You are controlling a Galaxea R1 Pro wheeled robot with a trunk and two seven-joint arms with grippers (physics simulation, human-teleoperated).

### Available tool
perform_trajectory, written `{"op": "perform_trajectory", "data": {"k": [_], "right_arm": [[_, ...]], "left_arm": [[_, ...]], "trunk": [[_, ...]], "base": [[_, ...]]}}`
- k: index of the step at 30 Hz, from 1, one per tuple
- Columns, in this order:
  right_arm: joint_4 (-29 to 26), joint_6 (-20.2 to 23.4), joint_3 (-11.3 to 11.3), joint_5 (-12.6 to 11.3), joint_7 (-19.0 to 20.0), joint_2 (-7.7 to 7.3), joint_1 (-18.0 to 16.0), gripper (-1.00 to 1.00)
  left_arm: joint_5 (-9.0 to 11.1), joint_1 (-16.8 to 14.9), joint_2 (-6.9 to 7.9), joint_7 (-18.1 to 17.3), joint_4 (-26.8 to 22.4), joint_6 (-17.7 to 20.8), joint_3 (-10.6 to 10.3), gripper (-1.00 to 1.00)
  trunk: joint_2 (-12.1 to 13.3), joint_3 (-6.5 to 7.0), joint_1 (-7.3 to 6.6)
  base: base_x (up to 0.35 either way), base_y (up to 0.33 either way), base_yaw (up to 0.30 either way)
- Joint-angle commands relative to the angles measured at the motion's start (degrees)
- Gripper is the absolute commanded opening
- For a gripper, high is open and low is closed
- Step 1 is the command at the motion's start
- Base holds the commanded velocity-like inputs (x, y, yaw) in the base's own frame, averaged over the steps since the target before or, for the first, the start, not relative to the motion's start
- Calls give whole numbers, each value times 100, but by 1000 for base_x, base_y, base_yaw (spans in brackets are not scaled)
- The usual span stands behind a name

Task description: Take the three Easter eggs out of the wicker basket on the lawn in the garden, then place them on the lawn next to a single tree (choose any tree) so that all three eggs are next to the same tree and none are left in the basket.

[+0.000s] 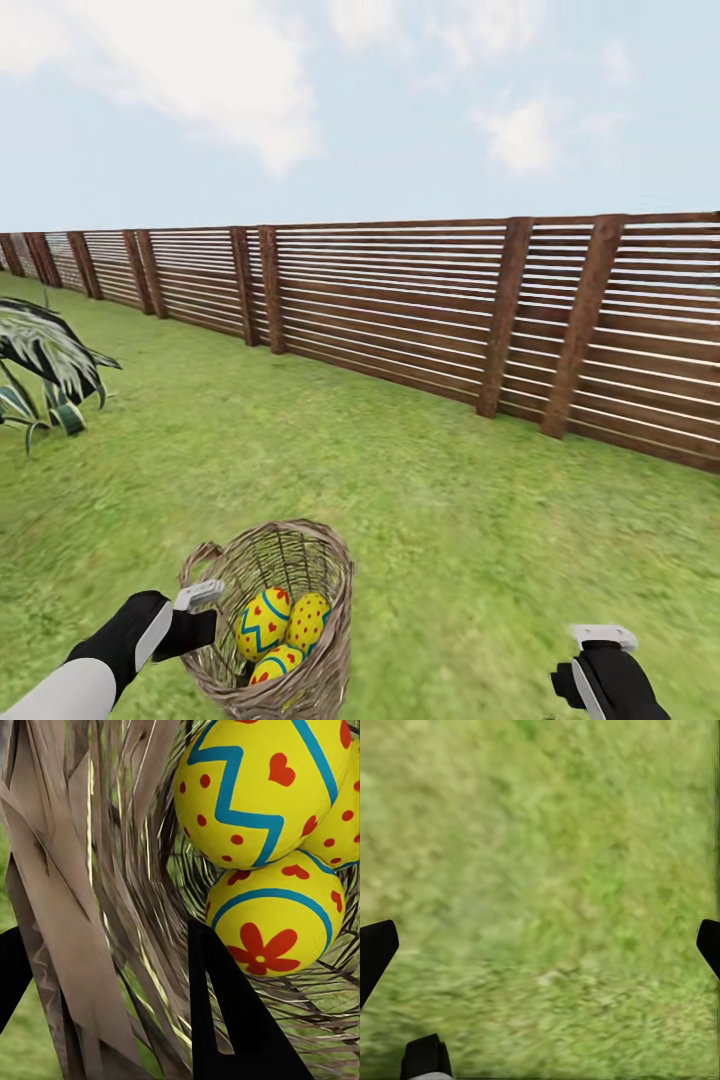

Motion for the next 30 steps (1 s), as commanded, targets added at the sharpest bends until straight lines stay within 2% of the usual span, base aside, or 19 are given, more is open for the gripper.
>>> {"op": "perform_trajectory", "data": {"k": [1, 30], "right_arm": [[-3, 25, 4, -4, -11, 1, -4, 100], [-3, 25, -5, -4, -11, -1, -5, 100]], "left_arm": [[76, -1, -1, -6, -12, 44, 39, -100], [76, -1, -44, -6, -12, 44, 39, -100]], "trunk": [[38, 13, -23], [1201, 533, -660]], "base": [[0, 0, -281], [0, 0, -281]]}}
